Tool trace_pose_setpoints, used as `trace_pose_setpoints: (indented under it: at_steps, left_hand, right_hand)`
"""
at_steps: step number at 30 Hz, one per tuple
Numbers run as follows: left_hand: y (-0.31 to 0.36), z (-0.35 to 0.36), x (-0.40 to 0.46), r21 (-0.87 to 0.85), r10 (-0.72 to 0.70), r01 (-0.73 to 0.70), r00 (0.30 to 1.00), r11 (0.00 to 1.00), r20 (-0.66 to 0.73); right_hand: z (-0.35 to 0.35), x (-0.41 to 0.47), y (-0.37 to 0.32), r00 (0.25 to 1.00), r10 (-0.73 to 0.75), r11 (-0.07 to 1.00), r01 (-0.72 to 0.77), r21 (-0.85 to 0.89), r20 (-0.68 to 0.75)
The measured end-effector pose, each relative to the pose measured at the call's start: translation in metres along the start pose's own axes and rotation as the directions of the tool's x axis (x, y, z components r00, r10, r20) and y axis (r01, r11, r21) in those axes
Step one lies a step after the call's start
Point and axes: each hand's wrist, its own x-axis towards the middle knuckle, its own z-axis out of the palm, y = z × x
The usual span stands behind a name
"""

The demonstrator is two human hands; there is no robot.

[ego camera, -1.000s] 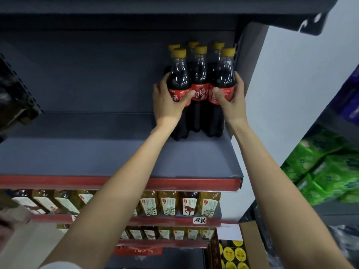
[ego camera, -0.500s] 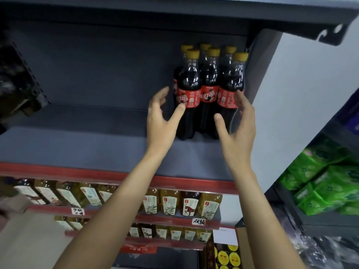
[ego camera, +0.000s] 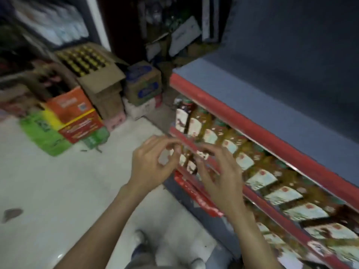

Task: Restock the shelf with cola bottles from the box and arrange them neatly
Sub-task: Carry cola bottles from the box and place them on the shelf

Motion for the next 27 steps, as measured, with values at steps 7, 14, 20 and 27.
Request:
trace_pose_setpoints:
  at_steps: [7,14,20,27]
  left_hand:
    - [-0.172,-0.104,-0.075,0.234,-0.664,0.627,0.733,0.743,0.144]
    - [-0.308,-0.161,-0.095,0.212,-0.905,0.879,0.41,0.426,0.116]
    - [-0.439,-0.202,-0.033,0.212,-0.926,0.907,0.376,0.364,-0.018]
    - [-0.584,-0.274,0.068,0.303,-0.874,0.881,0.435,0.364,-0.216]
  right_hand:
    - [0.213,0.011,-0.004,0.855,0.116,0.993,-0.091,-0.073,0.505]
    - [0.377,0.066,-0.019,0.648,0.193,0.977,-0.192,-0.087,0.737]
    - [0.504,0.169,-0.021,0.599,0.128,0.992,-0.072,-0.107,0.79]
    - [0.648,0.317,-0.036,0.642,0.06,0.998,-0.062,-0.027,0.764]
